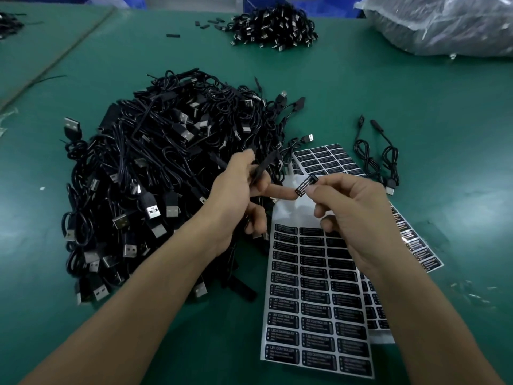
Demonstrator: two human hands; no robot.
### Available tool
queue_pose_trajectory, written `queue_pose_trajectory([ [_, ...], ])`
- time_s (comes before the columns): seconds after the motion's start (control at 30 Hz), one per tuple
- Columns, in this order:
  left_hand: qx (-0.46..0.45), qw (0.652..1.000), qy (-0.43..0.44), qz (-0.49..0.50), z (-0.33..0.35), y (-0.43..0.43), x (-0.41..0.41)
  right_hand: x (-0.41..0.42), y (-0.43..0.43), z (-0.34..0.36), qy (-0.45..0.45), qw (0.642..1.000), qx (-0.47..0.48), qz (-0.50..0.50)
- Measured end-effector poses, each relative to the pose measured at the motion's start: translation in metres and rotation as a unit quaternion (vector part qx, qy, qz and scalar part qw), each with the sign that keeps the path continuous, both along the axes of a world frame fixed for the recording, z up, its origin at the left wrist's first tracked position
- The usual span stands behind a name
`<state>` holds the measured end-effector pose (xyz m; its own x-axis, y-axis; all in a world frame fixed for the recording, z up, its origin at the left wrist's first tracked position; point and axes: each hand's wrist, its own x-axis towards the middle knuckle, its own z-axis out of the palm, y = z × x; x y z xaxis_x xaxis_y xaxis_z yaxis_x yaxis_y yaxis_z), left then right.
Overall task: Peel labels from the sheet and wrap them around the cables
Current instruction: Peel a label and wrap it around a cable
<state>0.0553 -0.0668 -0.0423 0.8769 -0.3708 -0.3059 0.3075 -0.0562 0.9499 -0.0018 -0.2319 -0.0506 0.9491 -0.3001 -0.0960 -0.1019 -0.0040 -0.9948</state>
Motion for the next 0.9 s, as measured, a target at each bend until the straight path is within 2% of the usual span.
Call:
queue_pose_trajectory([
  [0.2,0.003,1.000,-0.004,-0.027,-0.0007,-0.0010,0.0007,0.0000,-0.0046,0.0030,-0.053,0.997,0.046,-0.025],
  [0.3,-0.010,0.999,-0.020,-0.042,-0.0016,-0.0031,-0.0023,-0.0006,-0.0043,0.0040,-0.060,0.995,0.077,0.011],
  [0.37,0.004,0.996,-0.060,-0.059,-0.0026,-0.0045,-0.0051,-0.0010,-0.0028,0.0038,-0.058,0.994,0.090,0.037],
  [0.5,0.033,0.990,-0.105,-0.092,-0.0043,-0.0070,-0.0082,-0.0003,-0.0018,0.0014,-0.055,0.996,0.061,0.030],
  [0.9,0.015,0.987,-0.078,-0.142,-0.0064,-0.0053,-0.0065,0.0013,-0.0029,-0.0046,-0.026,0.999,-0.031,-0.012],
])
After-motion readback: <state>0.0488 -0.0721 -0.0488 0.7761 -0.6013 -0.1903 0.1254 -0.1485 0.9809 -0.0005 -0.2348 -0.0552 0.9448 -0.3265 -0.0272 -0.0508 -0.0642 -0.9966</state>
